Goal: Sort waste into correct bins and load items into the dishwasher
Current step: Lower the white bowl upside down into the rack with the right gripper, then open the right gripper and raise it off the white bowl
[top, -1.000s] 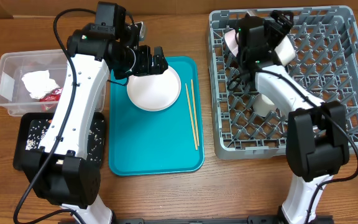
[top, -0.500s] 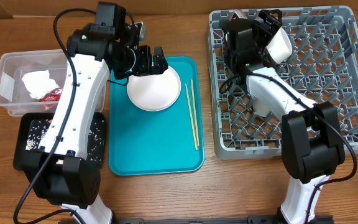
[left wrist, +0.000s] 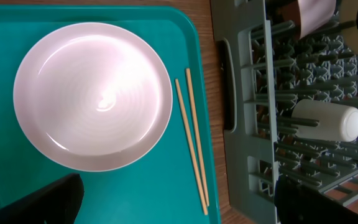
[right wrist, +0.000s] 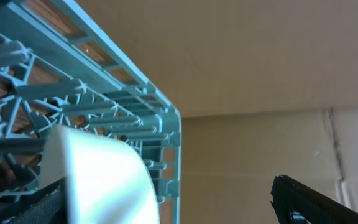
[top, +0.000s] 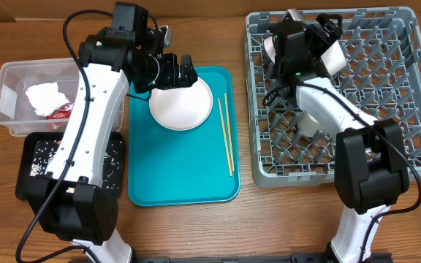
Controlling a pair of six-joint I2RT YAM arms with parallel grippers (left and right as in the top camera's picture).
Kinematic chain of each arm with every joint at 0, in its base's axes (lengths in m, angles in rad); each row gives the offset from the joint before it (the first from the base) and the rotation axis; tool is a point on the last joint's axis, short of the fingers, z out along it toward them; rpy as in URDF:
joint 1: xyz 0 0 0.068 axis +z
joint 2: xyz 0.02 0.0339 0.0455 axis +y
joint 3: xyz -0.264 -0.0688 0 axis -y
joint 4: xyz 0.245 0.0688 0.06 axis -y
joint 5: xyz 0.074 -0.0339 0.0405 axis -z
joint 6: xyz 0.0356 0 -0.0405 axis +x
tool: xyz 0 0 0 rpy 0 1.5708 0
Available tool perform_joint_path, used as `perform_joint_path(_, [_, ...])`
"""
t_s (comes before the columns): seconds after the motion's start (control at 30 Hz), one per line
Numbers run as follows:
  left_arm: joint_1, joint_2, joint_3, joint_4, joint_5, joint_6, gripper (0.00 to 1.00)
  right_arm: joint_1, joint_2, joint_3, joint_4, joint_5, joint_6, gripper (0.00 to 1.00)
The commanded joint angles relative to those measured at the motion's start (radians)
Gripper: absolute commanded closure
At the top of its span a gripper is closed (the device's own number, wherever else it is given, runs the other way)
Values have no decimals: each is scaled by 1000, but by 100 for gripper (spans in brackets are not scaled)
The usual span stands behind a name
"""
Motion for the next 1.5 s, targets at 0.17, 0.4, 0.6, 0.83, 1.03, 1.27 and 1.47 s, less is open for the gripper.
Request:
perform_joint_path(0.17, [0, -27, 24, 4, -8, 20, 0, -5, 6, 18, -107, -56, 214, 0])
perform_joint_path(0.4, [0, -27, 24, 4, -8, 20, 0, 2, 5, 18, -180, -84, 332, 0])
perform_joint_path(0.6, [0, -27, 24, 4, -8, 20, 0, 11, 5, 18, -204, -88, 352, 0])
perform_joint_path(0.83, [0, -27, 24, 4, -8, 20, 0, 37, -26, 18, -225, -111, 372, 0])
perform_joint_path(1.03, [0, -27, 24, 4, -10, 20, 0, 37, -103, 18, -289, -170, 458, 0])
perform_joint_path(1.27, [0, -27, 24, 4, -23, 20, 0, 34, -166, 18, -367, -222, 553, 0])
perform_joint_path(1.47, [0, -27, 24, 4, -23, 20, 0, 33, -198, 18, -380, -225, 692, 16])
